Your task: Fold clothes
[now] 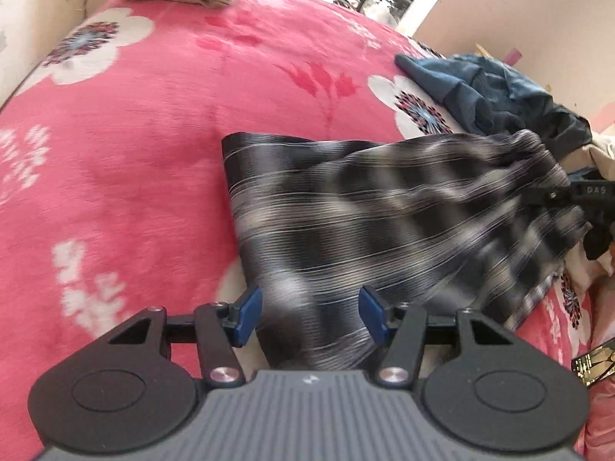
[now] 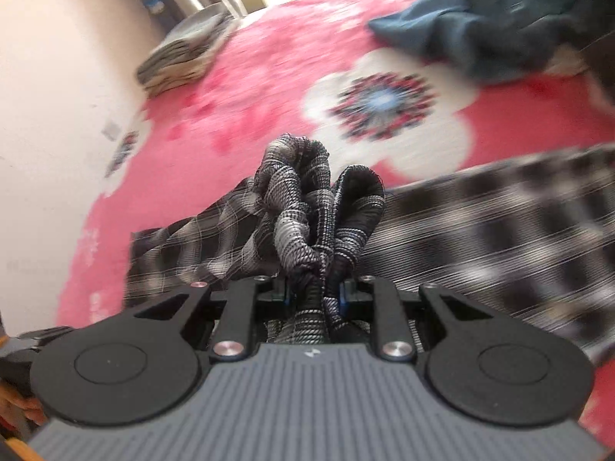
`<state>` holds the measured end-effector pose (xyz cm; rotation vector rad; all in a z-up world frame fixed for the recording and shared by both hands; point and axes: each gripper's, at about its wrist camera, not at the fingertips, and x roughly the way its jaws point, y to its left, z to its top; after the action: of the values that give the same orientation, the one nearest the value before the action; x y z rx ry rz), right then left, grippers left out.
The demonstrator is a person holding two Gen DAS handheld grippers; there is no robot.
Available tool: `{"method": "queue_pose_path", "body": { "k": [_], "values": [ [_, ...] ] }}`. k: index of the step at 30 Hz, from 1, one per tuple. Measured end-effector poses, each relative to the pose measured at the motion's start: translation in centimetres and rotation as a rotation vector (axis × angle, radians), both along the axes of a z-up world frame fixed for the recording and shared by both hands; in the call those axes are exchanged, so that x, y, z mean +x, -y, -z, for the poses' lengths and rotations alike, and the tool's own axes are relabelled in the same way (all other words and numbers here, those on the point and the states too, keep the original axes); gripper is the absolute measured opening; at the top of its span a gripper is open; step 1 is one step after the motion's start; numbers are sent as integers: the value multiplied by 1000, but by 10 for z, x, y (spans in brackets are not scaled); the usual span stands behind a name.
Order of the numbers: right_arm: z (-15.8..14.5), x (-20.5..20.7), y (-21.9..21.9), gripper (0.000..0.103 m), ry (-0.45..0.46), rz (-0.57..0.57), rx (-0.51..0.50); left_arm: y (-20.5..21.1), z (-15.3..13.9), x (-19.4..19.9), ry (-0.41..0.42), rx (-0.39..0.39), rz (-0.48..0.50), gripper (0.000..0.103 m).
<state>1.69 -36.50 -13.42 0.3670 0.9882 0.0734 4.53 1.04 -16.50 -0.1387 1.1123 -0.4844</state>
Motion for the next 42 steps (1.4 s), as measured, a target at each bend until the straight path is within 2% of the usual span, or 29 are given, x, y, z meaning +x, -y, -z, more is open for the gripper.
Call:
{"method": "queue_pose_path", "body": {
  "k": [8,13,25,30,32,34,36,39,42],
  "values": [
    [-5,1,94,18,-45,70,-130,42,9,5,-31,-4,68,57],
    [3,2,139,18,-77,114,-155,59,14,7,-45,2,92,57],
    [18,-2,188,18,-105,142,-226,83,21,1,-48,8,143,57],
    [37,2,201,19,-124,160,-250,84,26,5,-56,11,144,57],
    [52,4,205,23,-142,171,-265,83,29,6,-61,14,145,57],
    [64,6,209,39,-168,201,-291,82,30,7,-63,15,148,57],
    [69,5,210,51,-163,211,-325,79,30,6,-63,9,152,57],
    [66,1,212,55,-147,213,-332,75,31,8,-68,-2,155,57],
    [57,-6,217,67,-129,224,-366,72,33,10,-82,-27,143,57]
  ]
}}
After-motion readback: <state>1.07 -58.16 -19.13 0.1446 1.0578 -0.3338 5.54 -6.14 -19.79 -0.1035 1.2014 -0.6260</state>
